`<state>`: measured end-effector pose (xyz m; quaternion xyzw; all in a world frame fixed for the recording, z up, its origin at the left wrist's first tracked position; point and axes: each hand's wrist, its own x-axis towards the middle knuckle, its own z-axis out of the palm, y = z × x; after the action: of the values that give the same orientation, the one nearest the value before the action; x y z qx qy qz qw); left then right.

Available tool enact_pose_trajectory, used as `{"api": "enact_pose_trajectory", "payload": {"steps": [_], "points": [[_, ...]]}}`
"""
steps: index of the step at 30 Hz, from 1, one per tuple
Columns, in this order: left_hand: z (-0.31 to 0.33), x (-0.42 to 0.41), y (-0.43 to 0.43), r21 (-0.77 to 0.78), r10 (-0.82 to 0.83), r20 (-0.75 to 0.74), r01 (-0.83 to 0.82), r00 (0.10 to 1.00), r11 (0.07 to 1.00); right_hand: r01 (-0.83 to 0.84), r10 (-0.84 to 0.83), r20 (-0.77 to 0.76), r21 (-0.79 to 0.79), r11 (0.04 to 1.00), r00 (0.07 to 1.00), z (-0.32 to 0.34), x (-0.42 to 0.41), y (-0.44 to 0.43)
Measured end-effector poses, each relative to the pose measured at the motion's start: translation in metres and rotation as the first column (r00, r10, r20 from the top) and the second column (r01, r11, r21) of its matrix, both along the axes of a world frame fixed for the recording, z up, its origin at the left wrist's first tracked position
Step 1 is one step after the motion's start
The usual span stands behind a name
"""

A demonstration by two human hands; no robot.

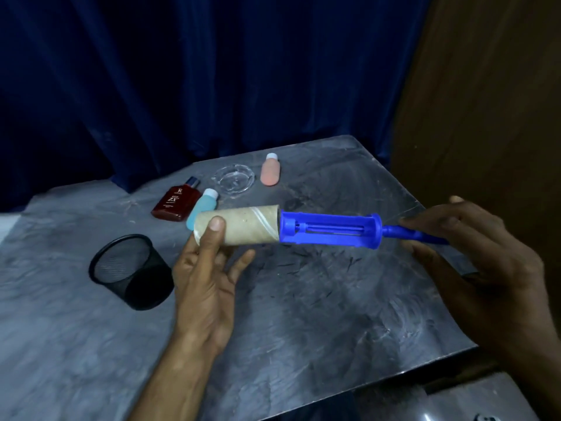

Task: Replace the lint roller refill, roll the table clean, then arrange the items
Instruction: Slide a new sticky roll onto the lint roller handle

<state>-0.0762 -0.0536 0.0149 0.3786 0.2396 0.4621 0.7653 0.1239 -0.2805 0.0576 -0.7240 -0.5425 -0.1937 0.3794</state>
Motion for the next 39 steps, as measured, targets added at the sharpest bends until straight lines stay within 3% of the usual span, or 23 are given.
{"api": "enact_pose_trajectory", "payload": {"steps": [6, 13, 27, 32, 39], "points": [[0.012, -0.022, -0.013, -0.021, 0.048, 0.051, -0.046, 0.998, 0.999, -0.01, 0.01, -0.007, -0.046, 0.999, 1.0, 0.0, -0.002, 0.015], [0.01, -0.032, -0.016, 0.096, 0.128, -0.02, -0.125, 0.992, 0.987, -0.088, 0.096, 0.089, -0.096, 0.991, 0.991, 0.01, -0.009, 0.024], [0.021, -0.052, -0.022, 0.078, 0.189, -0.06, -0.184, 0.98, 0.98, -0.176, 0.183, 0.079, -0.094, 0.98, 0.98, 0.016, -0.028, 0.051], [0.011, -0.042, -0.041, 0.084, 0.15, -0.107, -0.141, 0.983, 0.986, -0.254, 0.268, 0.097, -0.142, 0.957, 0.958, 0.016, -0.047, 0.068], [0.008, -0.045, -0.03, 0.082, 0.134, -0.127, -0.125, 0.983, 0.989, -0.238, 0.253, 0.093, -0.146, 0.96, 0.963, 0.014, -0.05, 0.073]]}}
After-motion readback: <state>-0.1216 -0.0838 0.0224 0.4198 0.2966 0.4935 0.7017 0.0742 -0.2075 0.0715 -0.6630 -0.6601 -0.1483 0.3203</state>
